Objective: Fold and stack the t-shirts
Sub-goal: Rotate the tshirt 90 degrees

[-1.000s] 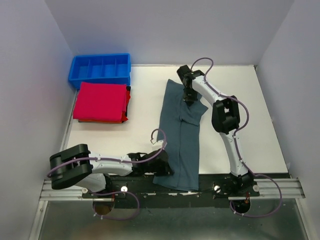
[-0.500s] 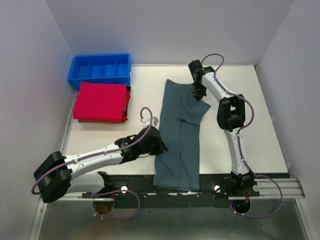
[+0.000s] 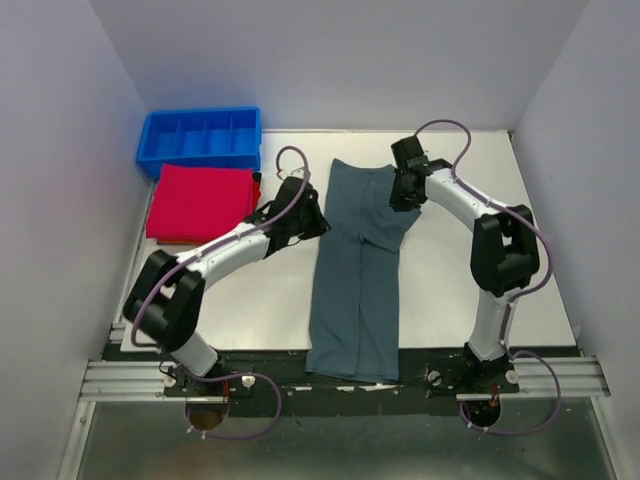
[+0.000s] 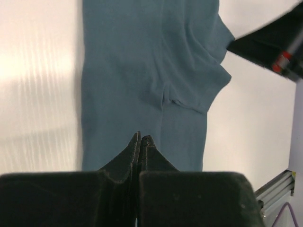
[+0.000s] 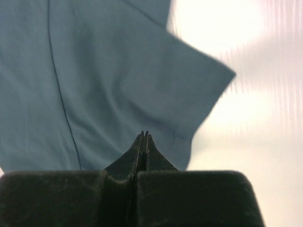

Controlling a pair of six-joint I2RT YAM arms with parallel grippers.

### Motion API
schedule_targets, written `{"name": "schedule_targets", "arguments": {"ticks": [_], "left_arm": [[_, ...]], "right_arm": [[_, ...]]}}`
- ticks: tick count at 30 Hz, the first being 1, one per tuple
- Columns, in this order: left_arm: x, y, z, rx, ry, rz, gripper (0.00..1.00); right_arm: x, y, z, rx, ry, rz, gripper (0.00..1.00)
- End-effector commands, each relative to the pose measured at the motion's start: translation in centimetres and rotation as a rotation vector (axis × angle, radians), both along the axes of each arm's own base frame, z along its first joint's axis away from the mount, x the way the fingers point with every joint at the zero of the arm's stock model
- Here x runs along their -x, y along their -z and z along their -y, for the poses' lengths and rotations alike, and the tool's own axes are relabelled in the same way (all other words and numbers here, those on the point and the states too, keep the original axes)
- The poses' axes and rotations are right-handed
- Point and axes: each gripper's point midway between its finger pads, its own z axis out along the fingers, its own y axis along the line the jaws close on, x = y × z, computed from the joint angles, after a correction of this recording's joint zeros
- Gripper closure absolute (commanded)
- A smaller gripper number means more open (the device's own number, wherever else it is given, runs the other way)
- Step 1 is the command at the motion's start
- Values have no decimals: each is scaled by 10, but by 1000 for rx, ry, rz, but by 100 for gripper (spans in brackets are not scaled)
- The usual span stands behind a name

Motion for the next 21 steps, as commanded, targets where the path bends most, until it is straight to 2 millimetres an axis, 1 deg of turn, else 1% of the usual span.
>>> {"name": "schedule_targets", "arguments": {"ticks": [1, 3, 7, 10, 12, 14, 16, 17, 18, 20, 21], "left_arm": [[-27, 5, 31, -4, 109, 14, 100], [-37, 17, 38, -24, 122, -10, 100], [-51, 36, 46, -43, 119, -31, 100], [-59, 53, 48, -56, 114, -62, 100], [-65, 61, 49, -62, 108, -71, 100], [-73, 70, 47, -80, 94, -84, 100], [-82, 86, 46, -111, 86, -107, 100], [-86, 91, 47, -126, 89, -118, 100], [-89, 102, 46, -151, 92, -141, 100], [-96, 114, 45, -181, 85, -171, 100], [-101, 116, 45, -181, 79, -174, 100]], "right_arm": [[15, -13, -6, -63, -15, 80, 99], [28, -8, -4, -70, -3, 59, 99], [48, 12, -7, -93, -19, 16, 99], [55, 33, -7, -88, -16, -38, 99], [58, 48, -4, -67, 6, -85, 99], [57, 58, 1, -31, 38, -118, 99], [57, 65, 9, 26, 80, -159, 99], [54, 67, 11, 43, 92, -167, 99], [51, 68, 13, 60, 102, -177, 99], [46, 69, 17, 93, 123, -185, 99], [44, 69, 18, 106, 131, -190, 99]]}}
